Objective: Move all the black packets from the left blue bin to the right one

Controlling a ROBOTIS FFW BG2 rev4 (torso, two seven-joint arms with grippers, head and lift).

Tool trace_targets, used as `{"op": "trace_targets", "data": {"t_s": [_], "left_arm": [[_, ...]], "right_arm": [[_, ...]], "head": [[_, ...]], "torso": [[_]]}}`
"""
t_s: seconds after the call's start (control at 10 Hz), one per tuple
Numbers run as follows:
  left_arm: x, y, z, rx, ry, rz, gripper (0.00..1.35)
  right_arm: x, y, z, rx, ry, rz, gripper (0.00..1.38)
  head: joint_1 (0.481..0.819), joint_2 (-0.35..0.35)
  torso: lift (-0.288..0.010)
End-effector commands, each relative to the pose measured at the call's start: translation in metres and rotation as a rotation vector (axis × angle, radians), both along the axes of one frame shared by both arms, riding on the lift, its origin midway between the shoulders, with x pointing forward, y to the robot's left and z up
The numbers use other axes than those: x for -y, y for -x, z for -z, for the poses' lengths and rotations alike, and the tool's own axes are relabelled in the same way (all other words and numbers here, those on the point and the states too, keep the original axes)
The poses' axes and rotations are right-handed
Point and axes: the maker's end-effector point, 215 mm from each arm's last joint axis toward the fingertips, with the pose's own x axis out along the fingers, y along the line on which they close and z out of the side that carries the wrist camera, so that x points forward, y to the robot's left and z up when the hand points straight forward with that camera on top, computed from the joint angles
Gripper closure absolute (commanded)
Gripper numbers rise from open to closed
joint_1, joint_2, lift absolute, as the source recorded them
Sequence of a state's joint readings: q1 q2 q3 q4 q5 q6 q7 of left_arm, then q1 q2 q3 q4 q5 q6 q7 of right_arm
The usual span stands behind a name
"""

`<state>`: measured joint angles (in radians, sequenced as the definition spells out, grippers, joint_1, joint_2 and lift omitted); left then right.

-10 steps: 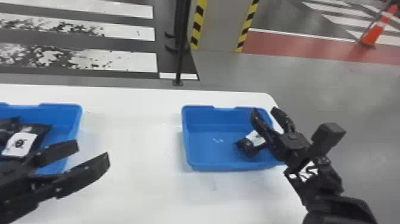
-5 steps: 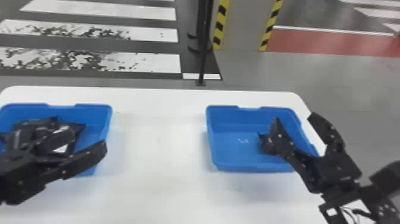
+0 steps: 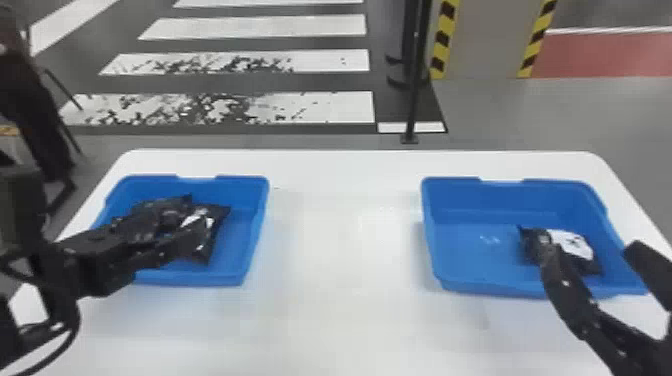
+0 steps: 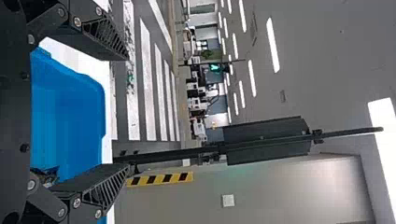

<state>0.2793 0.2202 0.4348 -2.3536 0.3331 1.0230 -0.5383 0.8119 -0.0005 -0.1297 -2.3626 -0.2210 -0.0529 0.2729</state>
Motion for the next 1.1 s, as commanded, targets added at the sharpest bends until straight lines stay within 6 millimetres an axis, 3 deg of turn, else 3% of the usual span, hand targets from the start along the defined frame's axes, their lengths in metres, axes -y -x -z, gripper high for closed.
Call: {"op": "trace_targets", "data": {"t_s": [0.0, 0.2, 0.4, 0.7, 1.0], "left_arm": [[-0.029, -0.012, 0.015, -0.037, -0.026, -0.06, 0.16], [-0.062, -0.025, 0.044, -0.119, -0.056, -0.134, 0.16], [-0.072, -0.04, 0.071, -0.201, -0.068, -0.159, 0.16], [-0.068, -0.071, 0.105, -0.29, -0.079, -0.16, 0.16], [-0.039, -0.082, 0.12, -0.327, -0.053, -0.096, 0.17]], "right_arm": [[-0.001, 0.007, 0.007, -0.028, -0.013, -0.002, 0.23], [-0.003, 0.01, 0.011, -0.044, -0.023, -0.008, 0.23], [-0.009, 0.011, 0.015, -0.058, -0.041, -0.018, 0.23], [-0.015, 0.01, 0.018, -0.069, -0.057, -0.032, 0.23], [-0.015, 0.01, 0.022, -0.077, -0.067, -0.035, 0.23]], "head": [[0.695, 0.096], [0.695, 0.156], [0.695, 0.188], [0.695, 0.206], [0.695, 0.191]], "torso": [[-0.185], [-0.185], [-0.185], [-0.185], [-0.185]]}}
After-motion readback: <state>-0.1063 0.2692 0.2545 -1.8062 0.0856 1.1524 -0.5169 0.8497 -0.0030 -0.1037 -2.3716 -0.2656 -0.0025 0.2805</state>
